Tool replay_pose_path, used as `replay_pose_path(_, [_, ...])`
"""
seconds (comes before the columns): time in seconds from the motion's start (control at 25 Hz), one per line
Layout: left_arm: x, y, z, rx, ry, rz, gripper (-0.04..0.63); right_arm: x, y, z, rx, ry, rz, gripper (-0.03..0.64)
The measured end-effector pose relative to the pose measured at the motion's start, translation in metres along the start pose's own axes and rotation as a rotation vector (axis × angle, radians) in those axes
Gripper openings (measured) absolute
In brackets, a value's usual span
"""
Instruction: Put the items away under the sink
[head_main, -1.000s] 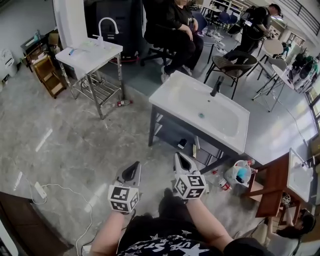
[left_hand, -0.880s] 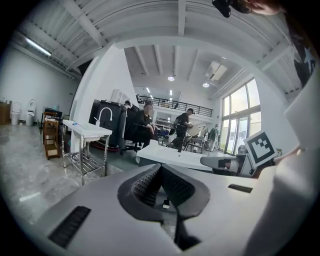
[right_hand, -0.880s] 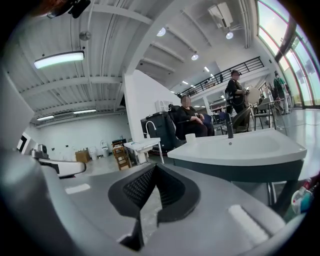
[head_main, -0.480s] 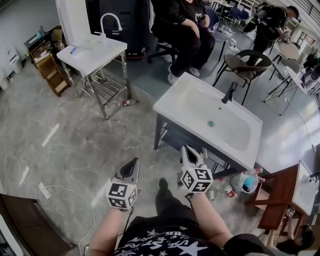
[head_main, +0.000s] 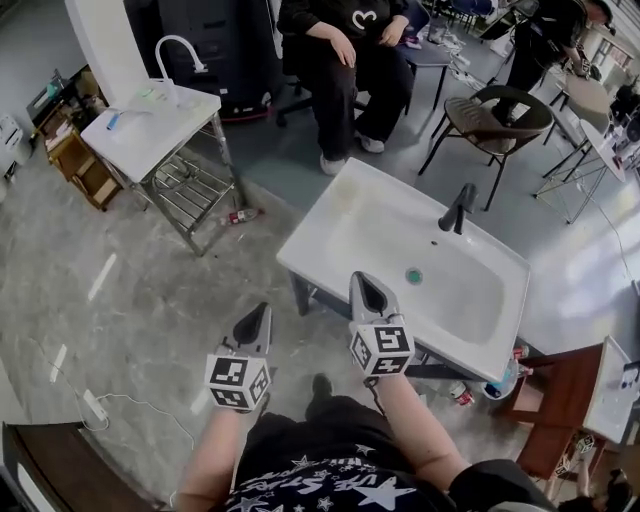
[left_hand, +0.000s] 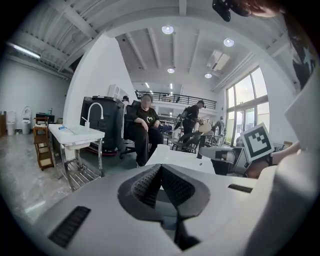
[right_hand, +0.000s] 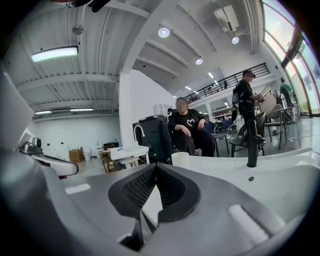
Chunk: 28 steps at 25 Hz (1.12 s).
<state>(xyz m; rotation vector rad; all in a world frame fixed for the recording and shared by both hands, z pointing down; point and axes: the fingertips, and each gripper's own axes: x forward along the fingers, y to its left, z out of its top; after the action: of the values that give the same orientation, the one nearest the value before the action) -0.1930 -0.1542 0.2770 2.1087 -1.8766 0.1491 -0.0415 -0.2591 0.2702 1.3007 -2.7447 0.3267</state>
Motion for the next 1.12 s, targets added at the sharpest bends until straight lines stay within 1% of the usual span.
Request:
replay_pose_path(0.16, [0.035,0.006,0.012,0.0,0.0,-0.006,0.009,0.027,-0.017,-0.005,0.049,0.048,-0.008,0.005])
replay_pose_path(0.28, [0.058,0.015,0.021,0.001,-0.001,-0.016,0.009,0.045,-0.024,-0.007,0.047,0.064,-0.009,0.005])
replay_pose_path(0.4, [0.089,0.026,0.031,0.004,-0.003,-0.05,0.009,0.069,-0.033,-0.005,0.053,0.078,-0.018,0.009])
replay_pose_path(0.48, [0.112,0.034,0.037,0.016,0.001,-0.081,0.009,0.089,-0.036,-0.004,0.056,0.09,-0.018,0.061])
replay_pose_path(0.6, [0.149,0.045,0.046,0.031,0.015,-0.132,0.009,0.118,-0.044,-0.003,0.059,0.108,-0.036,0.182])
replay_pose_path(0.72, [0.188,0.049,0.055,0.054,0.03,-0.189,0.009,0.147,-0.058,-0.005,0.057,0.122,-0.071,0.282])
replay_pose_path(0.84, [0.22,0.052,0.062,0.078,0.061,-0.255,0.009,0.172,-0.072,-0.01,0.069,0.125,-0.128,0.397])
replay_pose_path(0.92, [0.238,0.057,0.067,0.086,0.08,-0.289,0.009,0.19,-0.08,-0.012,0.057,0.129,-0.155,0.427])
replay_pose_path(1.12, [0.276,0.067,0.067,0.098,0.119,-0.341,0.009,0.226,-0.098,-0.02,0.028,0.13,-0.177,0.44])
